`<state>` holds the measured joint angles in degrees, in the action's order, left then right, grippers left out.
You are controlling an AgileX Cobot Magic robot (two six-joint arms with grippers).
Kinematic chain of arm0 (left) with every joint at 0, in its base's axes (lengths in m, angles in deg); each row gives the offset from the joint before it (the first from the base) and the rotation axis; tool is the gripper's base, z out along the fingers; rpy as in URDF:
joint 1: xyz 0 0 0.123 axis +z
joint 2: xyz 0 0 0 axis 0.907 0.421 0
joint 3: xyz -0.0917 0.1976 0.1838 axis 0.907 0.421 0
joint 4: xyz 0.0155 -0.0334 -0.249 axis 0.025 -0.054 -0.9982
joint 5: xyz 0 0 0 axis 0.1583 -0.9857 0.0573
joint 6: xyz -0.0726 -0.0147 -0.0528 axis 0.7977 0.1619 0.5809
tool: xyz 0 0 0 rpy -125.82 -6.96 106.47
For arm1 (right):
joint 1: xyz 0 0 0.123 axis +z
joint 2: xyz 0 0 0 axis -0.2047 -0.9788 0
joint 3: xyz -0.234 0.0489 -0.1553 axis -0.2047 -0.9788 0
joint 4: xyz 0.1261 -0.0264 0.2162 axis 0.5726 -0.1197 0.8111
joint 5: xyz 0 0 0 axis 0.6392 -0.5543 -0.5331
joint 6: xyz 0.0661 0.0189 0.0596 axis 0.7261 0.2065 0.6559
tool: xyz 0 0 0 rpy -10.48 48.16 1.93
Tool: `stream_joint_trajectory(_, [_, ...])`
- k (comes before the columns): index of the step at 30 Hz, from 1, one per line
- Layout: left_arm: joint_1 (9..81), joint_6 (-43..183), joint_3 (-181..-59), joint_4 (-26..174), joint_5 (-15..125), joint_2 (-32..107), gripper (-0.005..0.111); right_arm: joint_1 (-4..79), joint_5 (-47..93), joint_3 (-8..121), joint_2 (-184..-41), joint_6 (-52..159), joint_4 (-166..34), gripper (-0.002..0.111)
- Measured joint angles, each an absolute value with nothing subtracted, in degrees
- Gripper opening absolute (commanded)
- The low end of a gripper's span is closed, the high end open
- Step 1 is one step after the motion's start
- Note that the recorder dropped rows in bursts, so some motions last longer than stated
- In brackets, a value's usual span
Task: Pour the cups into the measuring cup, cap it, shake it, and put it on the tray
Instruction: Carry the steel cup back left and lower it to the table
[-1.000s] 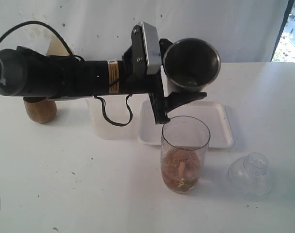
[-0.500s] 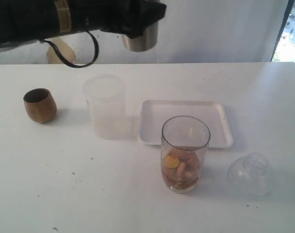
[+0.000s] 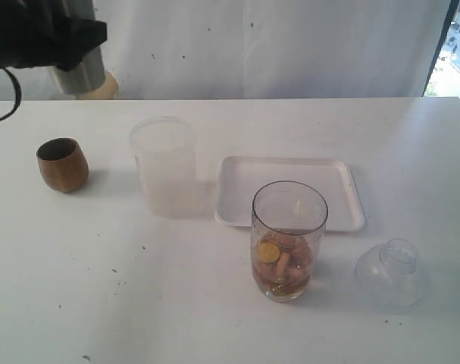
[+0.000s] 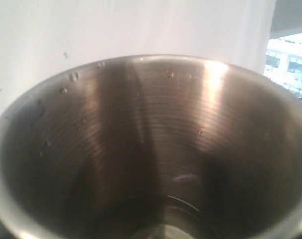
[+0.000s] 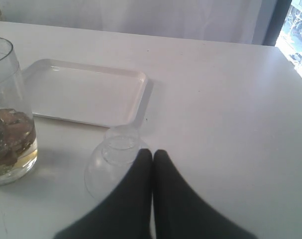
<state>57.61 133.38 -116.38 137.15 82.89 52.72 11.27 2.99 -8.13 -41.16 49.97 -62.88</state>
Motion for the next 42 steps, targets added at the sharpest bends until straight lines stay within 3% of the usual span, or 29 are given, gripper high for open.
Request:
stream_joint_trajectory(6, [62.89, 122.55, -107.0, 126.69, 83.7, 50.41, 0.0, 11.27, 2.99, -8.13, -41.16, 49.97, -62.88, 0.0])
stream_joint_trajectory(11, [66.18, 108.96, -94.83, 110.25, 94.72, 48.86, 0.0, 11.27, 2.99, -8.13, -41.16, 49.97, -62.88, 0.0])
stream_joint_trajectory(20, [66.18, 95.16, -83.08, 104.74, 109.05, 54.88, 0.0, 11.27, 2.99, -8.13, -41.16, 49.97, -62.88, 0.0])
stream_joint_trajectory(27, [66.18, 86.33, -81.67, 101.98, 120.71, 68.19, 0.0, 11.27, 2.99, -8.13, -41.16, 49.97, -62.88, 0.0])
stream_joint_trajectory(33, [66.18, 84.9, -84.81, 103.14, 122.21, 78.56, 0.0, 11.27, 2.99, -8.13, -41.16, 49.97, -62.88, 0.0])
stream_joint_trajectory(42, [66.07, 84.9, -90.83, 109.49, 122.63, 81.92, 0.0, 11.27, 2.99, -8.13, -41.16, 49.97, -62.88, 0.0])
